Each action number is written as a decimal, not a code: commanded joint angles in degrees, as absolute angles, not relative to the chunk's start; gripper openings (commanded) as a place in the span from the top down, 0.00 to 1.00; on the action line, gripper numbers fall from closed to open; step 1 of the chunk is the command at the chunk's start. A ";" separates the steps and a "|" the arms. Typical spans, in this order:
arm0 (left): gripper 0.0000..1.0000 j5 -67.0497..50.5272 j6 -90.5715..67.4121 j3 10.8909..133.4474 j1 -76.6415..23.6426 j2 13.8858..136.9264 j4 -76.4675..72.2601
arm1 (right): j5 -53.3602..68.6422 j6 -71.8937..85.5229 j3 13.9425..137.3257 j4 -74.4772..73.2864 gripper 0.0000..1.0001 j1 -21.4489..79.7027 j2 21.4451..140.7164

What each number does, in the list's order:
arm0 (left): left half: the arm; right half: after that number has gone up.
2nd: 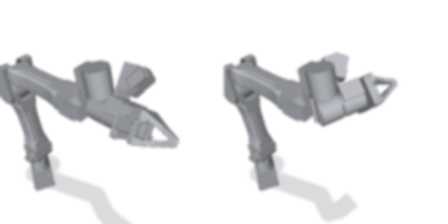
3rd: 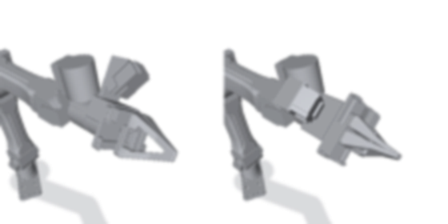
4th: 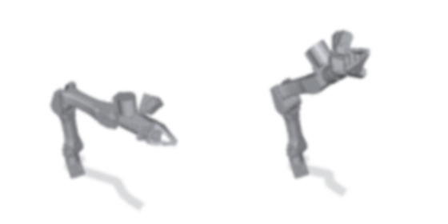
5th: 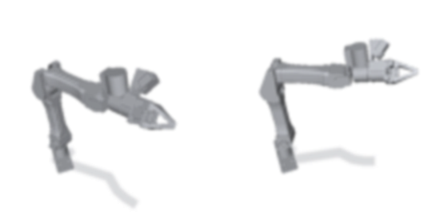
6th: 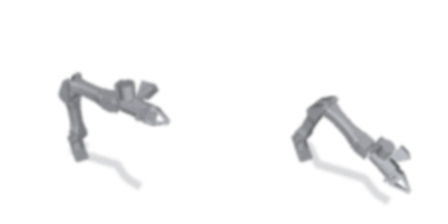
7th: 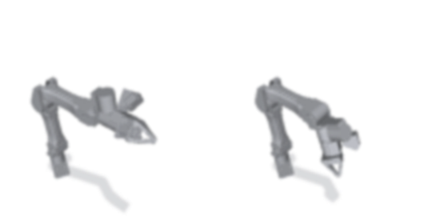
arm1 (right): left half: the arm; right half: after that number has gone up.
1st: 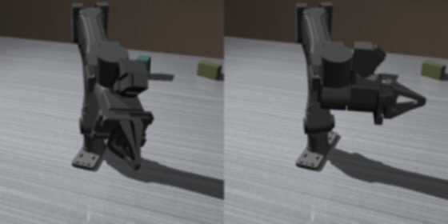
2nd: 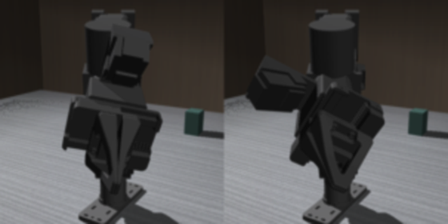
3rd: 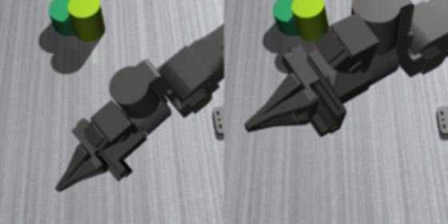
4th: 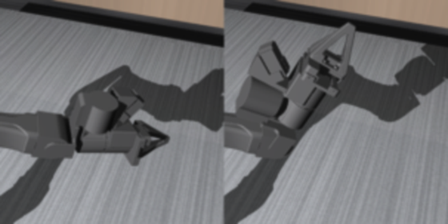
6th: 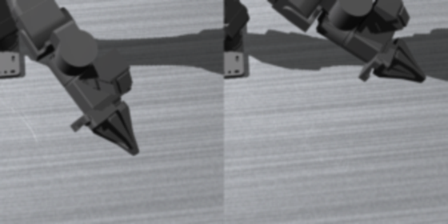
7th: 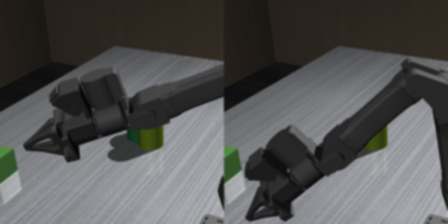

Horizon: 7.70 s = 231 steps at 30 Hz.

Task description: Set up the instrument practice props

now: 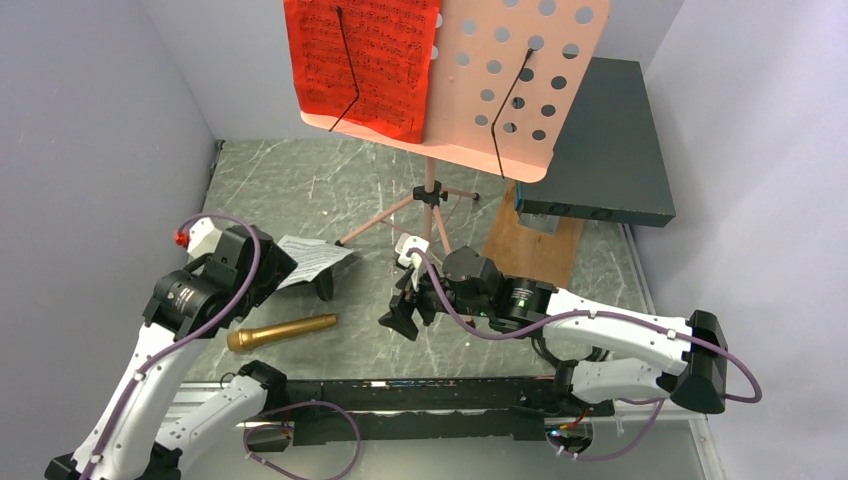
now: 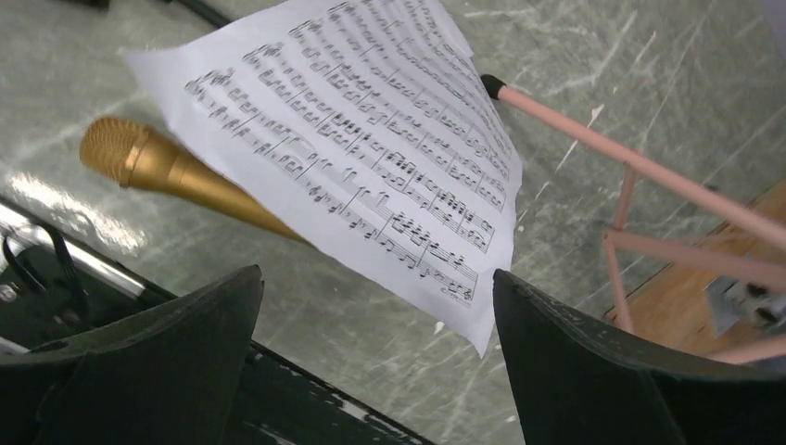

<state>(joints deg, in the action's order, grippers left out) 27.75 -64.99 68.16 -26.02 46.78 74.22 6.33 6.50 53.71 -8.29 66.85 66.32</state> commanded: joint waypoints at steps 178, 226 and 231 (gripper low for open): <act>0.00 8.84 -40.66 68.92 -30.41 15.03 62.89 | 9.57 16.47 52.87 8.05 1.00 65.13 63.01; 0.96 -49.35 -28.94 68.40 -30.41 40.52 11.26 | 19.73 7.53 64.63 -11.57 0.98 65.13 43.47; 1.00 -37.06 -22.58 70.31 -30.41 38.80 20.37 | 8.55 9.17 64.29 -12.97 0.70 65.12 42.58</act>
<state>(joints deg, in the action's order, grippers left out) -47.70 -29.58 68.14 -30.37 39.94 12.25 18.37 7.77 63.13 -13.67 65.06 43.88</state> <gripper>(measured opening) 0.009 0.225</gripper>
